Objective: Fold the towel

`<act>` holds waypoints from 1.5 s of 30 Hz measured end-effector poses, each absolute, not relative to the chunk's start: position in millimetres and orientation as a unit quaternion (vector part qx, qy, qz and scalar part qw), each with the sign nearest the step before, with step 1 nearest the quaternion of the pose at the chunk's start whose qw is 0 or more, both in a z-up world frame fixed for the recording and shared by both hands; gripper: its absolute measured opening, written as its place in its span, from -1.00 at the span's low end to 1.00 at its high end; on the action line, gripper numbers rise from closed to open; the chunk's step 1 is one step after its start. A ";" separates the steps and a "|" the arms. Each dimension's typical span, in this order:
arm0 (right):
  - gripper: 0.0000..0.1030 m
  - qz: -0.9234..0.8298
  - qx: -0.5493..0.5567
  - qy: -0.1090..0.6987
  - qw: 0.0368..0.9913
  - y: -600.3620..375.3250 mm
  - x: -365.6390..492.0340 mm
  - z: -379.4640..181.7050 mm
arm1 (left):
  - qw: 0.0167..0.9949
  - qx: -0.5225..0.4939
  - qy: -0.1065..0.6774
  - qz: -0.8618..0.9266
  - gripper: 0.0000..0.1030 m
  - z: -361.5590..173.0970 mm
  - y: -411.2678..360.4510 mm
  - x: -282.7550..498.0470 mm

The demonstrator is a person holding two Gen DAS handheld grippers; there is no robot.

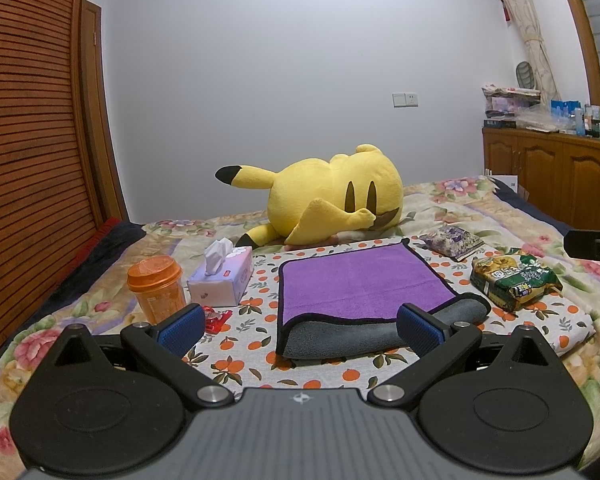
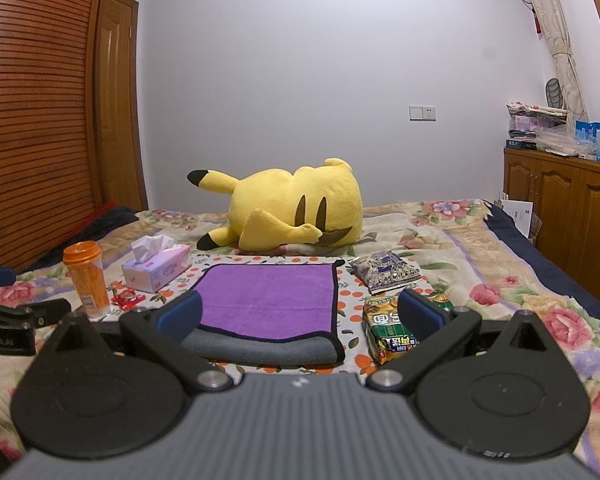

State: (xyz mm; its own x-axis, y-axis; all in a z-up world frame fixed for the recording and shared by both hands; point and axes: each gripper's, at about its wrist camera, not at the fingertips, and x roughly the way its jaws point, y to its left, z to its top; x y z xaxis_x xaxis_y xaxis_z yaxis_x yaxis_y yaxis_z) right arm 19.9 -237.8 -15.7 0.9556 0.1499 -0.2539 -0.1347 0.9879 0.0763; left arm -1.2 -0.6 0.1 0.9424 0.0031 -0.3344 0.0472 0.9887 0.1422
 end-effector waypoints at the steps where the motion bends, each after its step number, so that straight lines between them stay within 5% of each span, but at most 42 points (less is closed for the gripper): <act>1: 1.00 0.072 0.029 0.131 0.988 -238.0 20.6 -16.0 | 0.983 0.075 0.169 -0.011 1.00 0.1 -0.6 -1.2; 45: 1.00 0.085 -0.013 0.184 0.979 -218.2 64.8 -33.9 | 0.966 0.097 0.238 -0.023 1.00 -18.5 1.6 67.8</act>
